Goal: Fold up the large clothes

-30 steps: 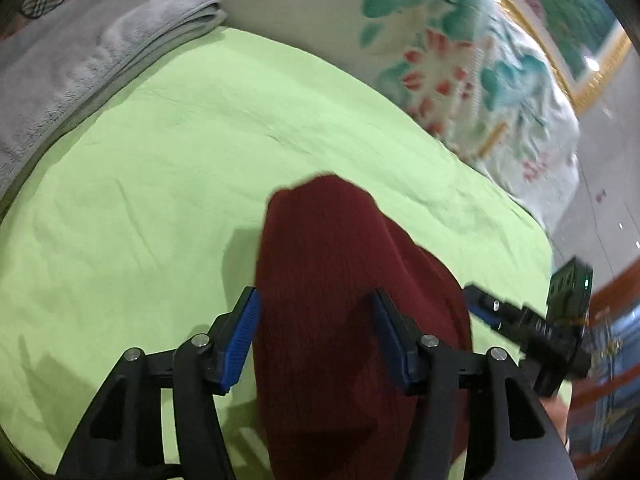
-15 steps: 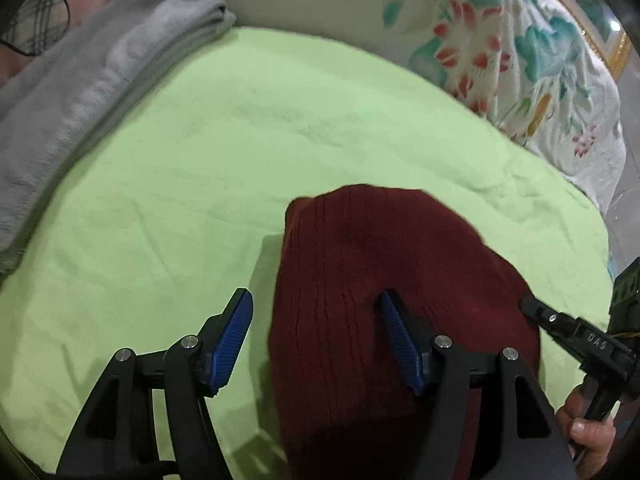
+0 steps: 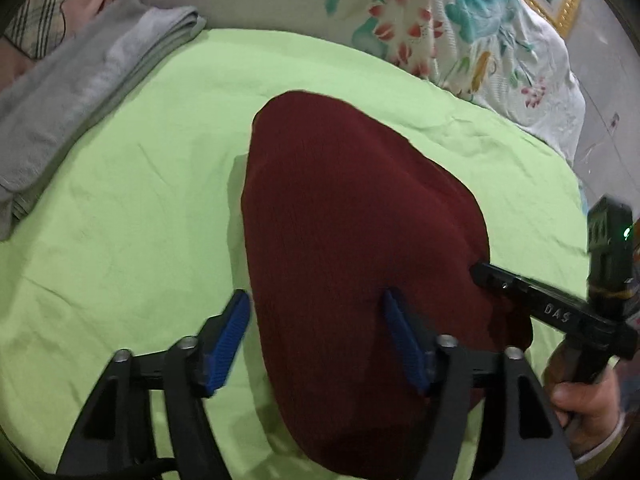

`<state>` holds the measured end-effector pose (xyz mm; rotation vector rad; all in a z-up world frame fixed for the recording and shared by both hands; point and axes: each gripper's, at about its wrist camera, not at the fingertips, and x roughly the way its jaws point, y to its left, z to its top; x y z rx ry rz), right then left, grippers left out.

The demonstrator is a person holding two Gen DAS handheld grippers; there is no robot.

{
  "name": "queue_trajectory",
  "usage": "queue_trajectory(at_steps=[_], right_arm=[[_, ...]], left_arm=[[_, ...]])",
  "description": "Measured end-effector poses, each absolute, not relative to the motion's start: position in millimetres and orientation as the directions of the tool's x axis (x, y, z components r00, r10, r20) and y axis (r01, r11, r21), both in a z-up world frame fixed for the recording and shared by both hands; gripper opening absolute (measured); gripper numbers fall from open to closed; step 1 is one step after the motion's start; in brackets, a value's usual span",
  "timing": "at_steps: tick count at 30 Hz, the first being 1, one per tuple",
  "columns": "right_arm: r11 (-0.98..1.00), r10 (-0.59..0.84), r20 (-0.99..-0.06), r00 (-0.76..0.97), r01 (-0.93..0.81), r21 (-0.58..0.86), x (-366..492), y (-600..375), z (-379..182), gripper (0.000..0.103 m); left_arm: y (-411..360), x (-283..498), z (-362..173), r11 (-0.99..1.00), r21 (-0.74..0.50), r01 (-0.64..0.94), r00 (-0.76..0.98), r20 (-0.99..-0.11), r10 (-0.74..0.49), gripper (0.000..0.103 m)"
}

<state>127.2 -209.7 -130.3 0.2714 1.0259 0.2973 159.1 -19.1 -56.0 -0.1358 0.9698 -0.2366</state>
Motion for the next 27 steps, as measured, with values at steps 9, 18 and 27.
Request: queue_trajectory(at_steps=[9,18,27], right_arm=[[0.919,0.379,-0.781,0.497,-0.104,0.38,111.6,-213.8,-107.4,0.022],[0.917,0.387,-0.759,0.524,-0.132,0.377,71.3,-211.6,-80.0,0.043],[0.934,0.353,-0.78,0.517,-0.144,0.328,20.2,-208.0,-81.7,0.068]], left_arm=[[-4.6,149.1,-48.5,0.972,-0.22,0.083,0.569,-0.79,-0.228,0.08],[8.6,112.1,-42.3,0.975,-0.215,0.064,0.557,-0.803,-0.213,0.077],[22.1,69.2,-47.0,0.98,-0.193,0.053,0.542,-0.818,-0.191,0.083]])
